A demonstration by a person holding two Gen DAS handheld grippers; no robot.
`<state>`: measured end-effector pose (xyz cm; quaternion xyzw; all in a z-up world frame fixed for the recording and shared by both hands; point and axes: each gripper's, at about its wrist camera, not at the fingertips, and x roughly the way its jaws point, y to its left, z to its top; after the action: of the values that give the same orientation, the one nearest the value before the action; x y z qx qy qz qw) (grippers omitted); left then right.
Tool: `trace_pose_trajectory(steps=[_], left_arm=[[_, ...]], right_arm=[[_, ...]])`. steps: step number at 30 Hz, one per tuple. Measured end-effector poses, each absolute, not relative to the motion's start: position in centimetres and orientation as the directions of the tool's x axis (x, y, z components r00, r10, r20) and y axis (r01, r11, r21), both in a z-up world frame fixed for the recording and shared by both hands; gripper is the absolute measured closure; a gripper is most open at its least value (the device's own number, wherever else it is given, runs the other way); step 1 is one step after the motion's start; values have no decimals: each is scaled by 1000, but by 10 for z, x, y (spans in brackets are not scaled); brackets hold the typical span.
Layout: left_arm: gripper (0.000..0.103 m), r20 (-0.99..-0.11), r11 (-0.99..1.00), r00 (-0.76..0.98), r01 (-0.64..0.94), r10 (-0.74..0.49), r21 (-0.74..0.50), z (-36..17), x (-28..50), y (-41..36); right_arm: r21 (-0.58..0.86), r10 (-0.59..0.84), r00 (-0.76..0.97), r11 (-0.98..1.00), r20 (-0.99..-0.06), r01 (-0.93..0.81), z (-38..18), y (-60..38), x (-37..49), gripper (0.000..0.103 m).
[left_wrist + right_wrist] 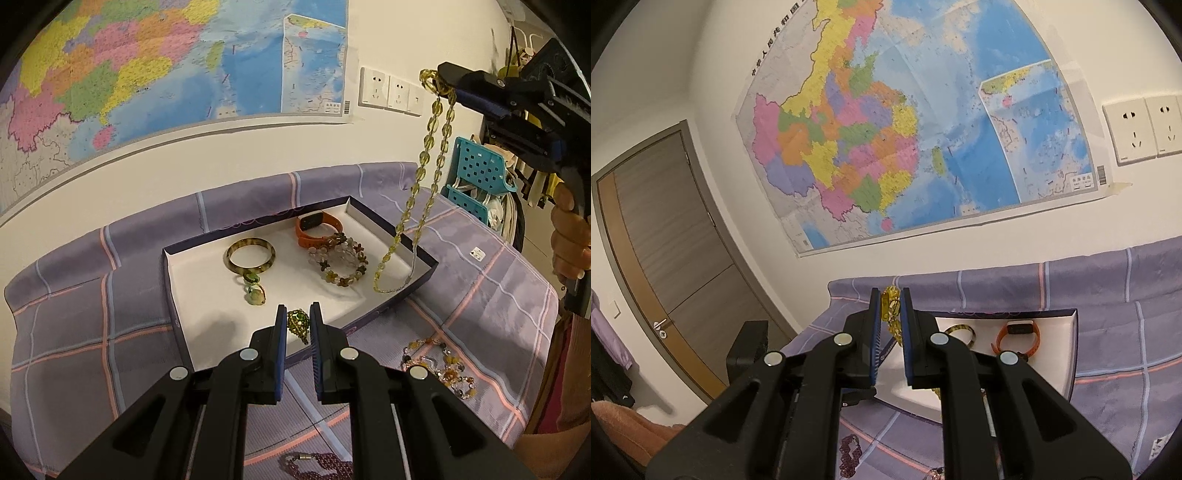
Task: Organize jewelry
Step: 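Grasp the small green-gold pendant with the left tool while the right tool carries the necklace, then lower the yellow necklace into the tray with the right tool while the left tool carries the pendant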
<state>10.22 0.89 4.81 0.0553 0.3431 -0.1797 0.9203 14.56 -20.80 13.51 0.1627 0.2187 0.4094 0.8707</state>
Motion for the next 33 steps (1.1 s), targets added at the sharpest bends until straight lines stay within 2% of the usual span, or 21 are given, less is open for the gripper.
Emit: trace_pose_trajectory(steps=[33], left_arm=[[92, -697, 941, 672, 338, -248, -9, 30, 131, 9]], right_arm=[[521, 775, 556, 622, -301, -584, 100, -209, 182, 93]])
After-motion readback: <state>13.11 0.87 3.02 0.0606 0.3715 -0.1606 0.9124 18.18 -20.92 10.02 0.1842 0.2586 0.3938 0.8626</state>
